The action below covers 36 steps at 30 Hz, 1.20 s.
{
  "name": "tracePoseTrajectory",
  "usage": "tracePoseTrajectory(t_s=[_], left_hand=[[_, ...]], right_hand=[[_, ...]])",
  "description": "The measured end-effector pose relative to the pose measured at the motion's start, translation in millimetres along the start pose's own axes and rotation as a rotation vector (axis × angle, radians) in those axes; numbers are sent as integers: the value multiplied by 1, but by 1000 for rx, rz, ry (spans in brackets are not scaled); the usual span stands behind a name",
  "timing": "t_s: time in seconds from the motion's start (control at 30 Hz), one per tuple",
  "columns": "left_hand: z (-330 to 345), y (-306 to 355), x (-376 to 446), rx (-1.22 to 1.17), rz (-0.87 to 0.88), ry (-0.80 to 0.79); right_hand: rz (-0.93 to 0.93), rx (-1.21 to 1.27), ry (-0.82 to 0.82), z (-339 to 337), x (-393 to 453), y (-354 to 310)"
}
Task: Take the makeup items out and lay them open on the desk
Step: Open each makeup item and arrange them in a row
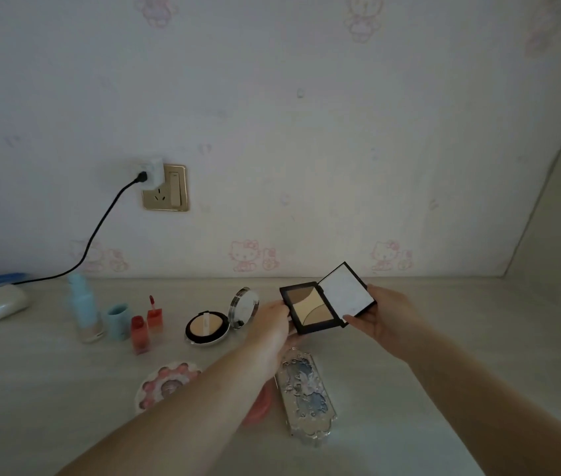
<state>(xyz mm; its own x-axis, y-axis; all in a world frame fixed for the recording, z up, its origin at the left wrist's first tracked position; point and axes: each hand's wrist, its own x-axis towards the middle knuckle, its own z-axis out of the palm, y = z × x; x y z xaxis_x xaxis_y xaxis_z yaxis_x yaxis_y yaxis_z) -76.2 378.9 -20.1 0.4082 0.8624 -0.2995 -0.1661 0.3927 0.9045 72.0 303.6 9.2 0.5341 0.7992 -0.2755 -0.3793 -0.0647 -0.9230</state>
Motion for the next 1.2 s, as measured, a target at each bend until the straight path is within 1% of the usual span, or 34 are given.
tracePoseTrajectory(t_s=[0.07, 0.13, 0.17, 0.23, 0.43, 0.63, 0.77, 0.87, 1.07, 1.2], left_hand=[[-1, 2, 10, 173, 25, 19], [-3, 3, 19, 408, 107, 28], [-2, 4, 19, 488, 140, 29], [-2, 5, 19, 571, 157, 24], [-7, 6, 24, 684, 101, 43], [-13, 2, 28, 771, 90, 2], [-16, -2, 26, 860, 68, -47], [-17, -4, 22, 909, 60, -49], [-22, -6, 17, 884, 52, -45], [-22, -6, 10, 858, 68, -42]], right_hand=[[-1, -9, 18, 0, 8, 4], [-3, -4, 38, 1, 14, 7], [-4, 6, 44, 2, 17, 8], [-9, 2, 51, 4, 23, 12], [-3, -11, 57, 7, 37, 26], [23, 3, 80, 9, 44, 35], [31, -63, 75, 10, 48, 40], [35, -104, 64, 9, 51, 42], [-54, -285, 47, 3, 52, 45], [-77, -274, 53, -2, 50, 47]])
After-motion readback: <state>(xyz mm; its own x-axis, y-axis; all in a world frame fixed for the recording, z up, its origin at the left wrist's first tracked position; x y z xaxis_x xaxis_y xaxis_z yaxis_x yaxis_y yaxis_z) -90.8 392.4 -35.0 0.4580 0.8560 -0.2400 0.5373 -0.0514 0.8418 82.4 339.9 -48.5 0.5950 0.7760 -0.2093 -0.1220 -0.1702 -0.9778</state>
